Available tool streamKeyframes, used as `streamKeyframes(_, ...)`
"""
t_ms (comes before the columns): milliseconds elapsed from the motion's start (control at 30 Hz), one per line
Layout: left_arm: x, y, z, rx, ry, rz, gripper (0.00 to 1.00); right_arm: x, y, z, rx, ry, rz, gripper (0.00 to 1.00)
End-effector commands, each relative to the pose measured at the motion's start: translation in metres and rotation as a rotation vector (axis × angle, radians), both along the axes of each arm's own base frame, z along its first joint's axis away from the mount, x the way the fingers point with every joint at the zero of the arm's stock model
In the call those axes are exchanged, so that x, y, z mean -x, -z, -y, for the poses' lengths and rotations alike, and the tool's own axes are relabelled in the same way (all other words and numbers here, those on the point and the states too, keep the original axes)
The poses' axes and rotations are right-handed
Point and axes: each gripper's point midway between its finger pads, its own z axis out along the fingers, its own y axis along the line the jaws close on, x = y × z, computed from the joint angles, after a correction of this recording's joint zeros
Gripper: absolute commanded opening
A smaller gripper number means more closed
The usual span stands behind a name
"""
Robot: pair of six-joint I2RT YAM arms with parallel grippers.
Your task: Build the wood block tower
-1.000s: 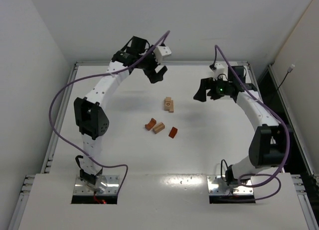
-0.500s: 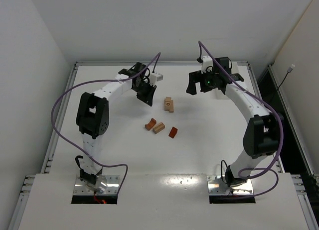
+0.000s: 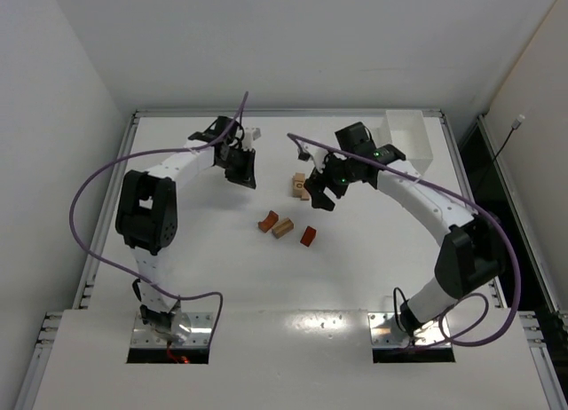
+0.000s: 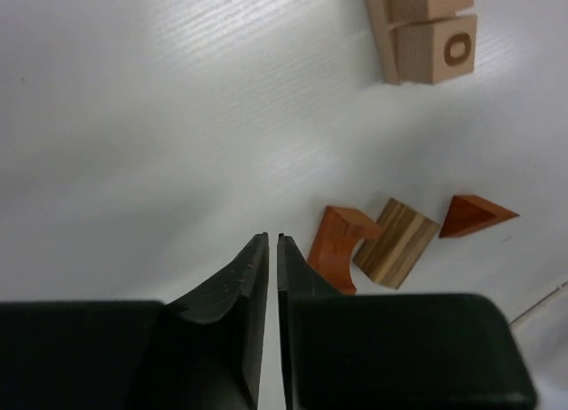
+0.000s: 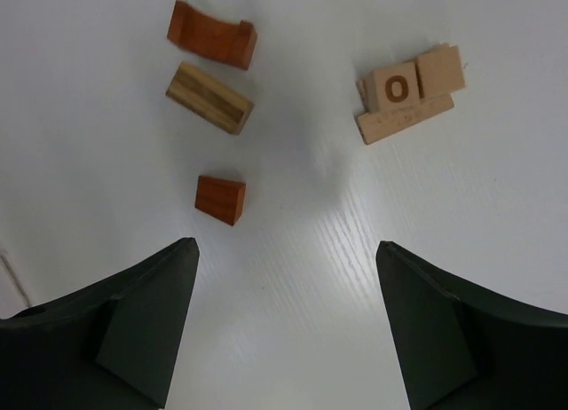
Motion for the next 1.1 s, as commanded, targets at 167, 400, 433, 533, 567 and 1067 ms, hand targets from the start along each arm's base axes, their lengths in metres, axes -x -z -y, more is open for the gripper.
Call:
streamKeyframes(167, 0.014, -0.064, -0.026, -0.018, -0.056, 0.185, 0.56, 0.038, 0.014, -0.02, 0.105, -0.518, 0.276, 0.86)
streamKeyframes(400, 0.017, -0.069, -0.09, -0.05, -0.21, 0.191, 0.81, 0.04, 0.019, -0.075, 0.028, -0.771, 0.271, 0.83)
streamKeyframes(433, 0.018, -0.071, -0.095, -0.051, -0.224, 0.193, 0.81, 0.04, 0.021, -0.082, 0.022, -0.785, 0.252, 0.81)
streamKeyframes(533, 0.014, -0.074, -0.113, -0.06, -0.27, 0.204, 0.81, 0.032, 0.03, -0.104, 0.02, -0.834, 0.227, 0.77)
streamKeyframes(567, 0.015, -0.073, -0.119, -0.063, -0.285, 0.195, 0.81, 0.036, 0.045, -0.108, 0.029, -0.851, 0.184, 0.75)
streamKeyframes(1067, 0.009, -0.071, -0.139, -0.003, -0.322, 0.155, 0.81, 0.051, 0.104, -0.106, 0.201, -0.943, 0.144, 0.56)
